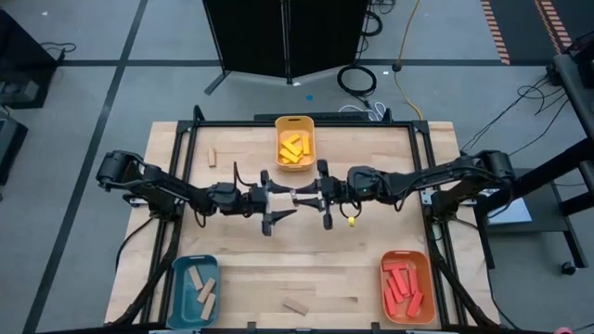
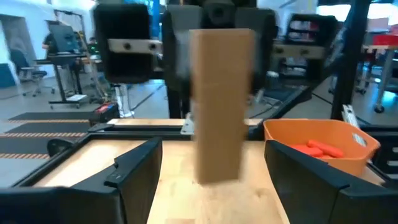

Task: Sort blocks
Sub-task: Put the brown block into the blue bin

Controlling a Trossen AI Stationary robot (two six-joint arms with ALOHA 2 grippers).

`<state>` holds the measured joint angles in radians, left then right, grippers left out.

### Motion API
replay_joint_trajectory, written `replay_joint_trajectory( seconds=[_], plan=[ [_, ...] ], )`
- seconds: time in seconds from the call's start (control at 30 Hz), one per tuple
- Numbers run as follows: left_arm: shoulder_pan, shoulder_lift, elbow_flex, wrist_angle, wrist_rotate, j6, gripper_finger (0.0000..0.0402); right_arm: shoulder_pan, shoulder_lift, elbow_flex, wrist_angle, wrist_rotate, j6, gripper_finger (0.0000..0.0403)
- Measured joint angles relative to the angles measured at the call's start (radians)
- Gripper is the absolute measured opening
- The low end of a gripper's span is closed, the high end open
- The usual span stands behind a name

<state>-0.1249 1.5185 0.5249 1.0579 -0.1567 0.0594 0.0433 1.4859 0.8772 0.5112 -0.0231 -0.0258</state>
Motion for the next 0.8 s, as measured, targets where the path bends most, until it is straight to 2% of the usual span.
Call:
replay_joint_trajectory(
  seconds=[0.1,0.27,0.43,0.6,0.8],
  plan=[
    [0.0,0.0,0.01,-0.001,-0.009,0.0,0.0281,-0.001,0.019,0.0,0.019,0.005,0.02,0.0045],
    [0.0,0.0,0.016,-0.003,0.0,0.001,0.0281,0.007,0.041,0.0,0.072,0.099,0.039,0.0045],
    [0.0,0.0,0.016,-0.011,-0.004,0.0,0.0274,0.008,0.046,0.0,0.085,0.107,0.045,0.0045],
    [0.0,0.0,0.016,-0.011,-0.009,-0.001,0.0225,0.008,0.047,0.0,0.084,0.106,0.049,0.0045],
    [0.001,0.0,0.016,-0.016,-0.036,0.0,0.013,0.008,0.047,0.0,0.069,0.099,0.049,0.0046]
  ],
)
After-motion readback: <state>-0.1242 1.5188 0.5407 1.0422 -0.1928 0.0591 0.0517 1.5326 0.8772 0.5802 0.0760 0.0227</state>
